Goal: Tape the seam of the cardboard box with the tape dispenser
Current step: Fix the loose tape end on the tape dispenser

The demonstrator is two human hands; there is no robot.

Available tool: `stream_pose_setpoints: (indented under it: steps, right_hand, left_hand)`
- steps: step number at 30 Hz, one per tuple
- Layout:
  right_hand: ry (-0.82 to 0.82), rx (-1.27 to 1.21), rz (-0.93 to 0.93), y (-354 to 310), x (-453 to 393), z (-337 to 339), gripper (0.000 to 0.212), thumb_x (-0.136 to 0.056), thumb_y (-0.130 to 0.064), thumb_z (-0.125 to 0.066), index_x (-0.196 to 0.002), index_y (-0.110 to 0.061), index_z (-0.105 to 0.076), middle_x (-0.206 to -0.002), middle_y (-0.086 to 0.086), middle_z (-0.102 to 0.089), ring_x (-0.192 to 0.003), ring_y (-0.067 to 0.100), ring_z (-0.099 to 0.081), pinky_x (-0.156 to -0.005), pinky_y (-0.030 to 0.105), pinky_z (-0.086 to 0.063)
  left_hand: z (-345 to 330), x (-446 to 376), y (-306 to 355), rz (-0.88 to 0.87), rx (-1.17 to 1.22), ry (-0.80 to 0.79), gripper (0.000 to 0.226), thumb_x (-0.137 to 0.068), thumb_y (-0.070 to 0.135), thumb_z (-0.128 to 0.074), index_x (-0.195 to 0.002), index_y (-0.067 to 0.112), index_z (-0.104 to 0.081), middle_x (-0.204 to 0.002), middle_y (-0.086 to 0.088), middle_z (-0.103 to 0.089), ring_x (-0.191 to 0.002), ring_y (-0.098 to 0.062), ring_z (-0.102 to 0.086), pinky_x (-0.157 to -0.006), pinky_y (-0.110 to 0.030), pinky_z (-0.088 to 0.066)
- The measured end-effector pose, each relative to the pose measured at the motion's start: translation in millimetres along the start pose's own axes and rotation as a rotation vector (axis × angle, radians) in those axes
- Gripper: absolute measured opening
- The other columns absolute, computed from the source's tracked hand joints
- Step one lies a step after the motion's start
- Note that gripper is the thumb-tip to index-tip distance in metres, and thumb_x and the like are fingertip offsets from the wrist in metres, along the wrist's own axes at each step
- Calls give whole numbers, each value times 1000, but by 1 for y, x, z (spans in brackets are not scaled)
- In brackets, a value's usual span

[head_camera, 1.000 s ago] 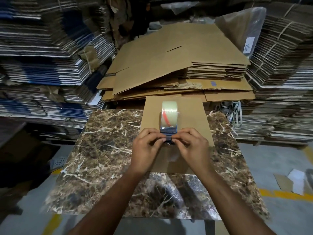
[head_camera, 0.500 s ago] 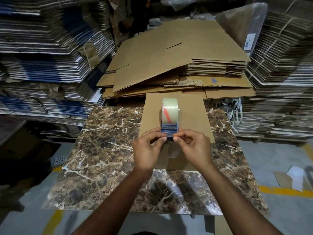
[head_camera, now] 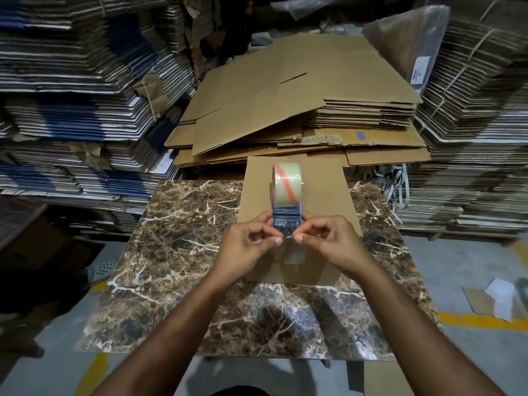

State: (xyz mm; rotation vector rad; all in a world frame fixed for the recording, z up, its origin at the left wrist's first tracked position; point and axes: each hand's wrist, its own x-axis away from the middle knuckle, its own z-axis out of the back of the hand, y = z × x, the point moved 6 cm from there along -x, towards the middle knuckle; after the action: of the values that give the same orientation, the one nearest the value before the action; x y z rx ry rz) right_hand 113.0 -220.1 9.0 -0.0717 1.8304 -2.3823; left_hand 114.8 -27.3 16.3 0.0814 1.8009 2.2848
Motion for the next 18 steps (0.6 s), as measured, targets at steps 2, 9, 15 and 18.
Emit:
stream_pose_setpoints:
  steps: [2,9,15,18]
  right_hand:
    - [25,-5,20,0,3,0,11,-82,-7,-80,-88,-16,-81,-115,-9,-71,-129,-6,-53,-103,20,-49]
    - [230,104,127,-14,15,10,35,-77,-9,-84,-107,-27,-79,-126,-1,-72,-110,0,-68,-92,27,-59]
    - [253,250,202,-23,16,11,34,-74,-18,-87,-105,-30,-80,-95,-5,-68,-81,9,-68,-73,22,-59]
    - [279,298,214,-22,17,7,17,-76,-20,-86,-90,-29,-81,-89,-7,-67,-78,7,-66,-70,19,-54]
  left_hand:
    - [3,-1,4,-50,-56,28,18,-79,9,-81,-91,22,-81,-136,-9,-64,-130,-8,-57,-105,-23,-48]
    - [4,6,20,-258,-260,173,12,-80,14,-82,-90,21,-81,-98,10,-77,-96,-1,-70,-87,-16,-53]
    - [1,8,22,-299,-327,191,11,-80,17,-83,-89,22,-81,-87,14,-75,-90,-2,-67,-82,-15,-50]
    - [1,8,24,-334,-368,198,10,-80,19,-82,-89,24,-81,-86,14,-75,-91,-2,-65,-80,-19,-51]
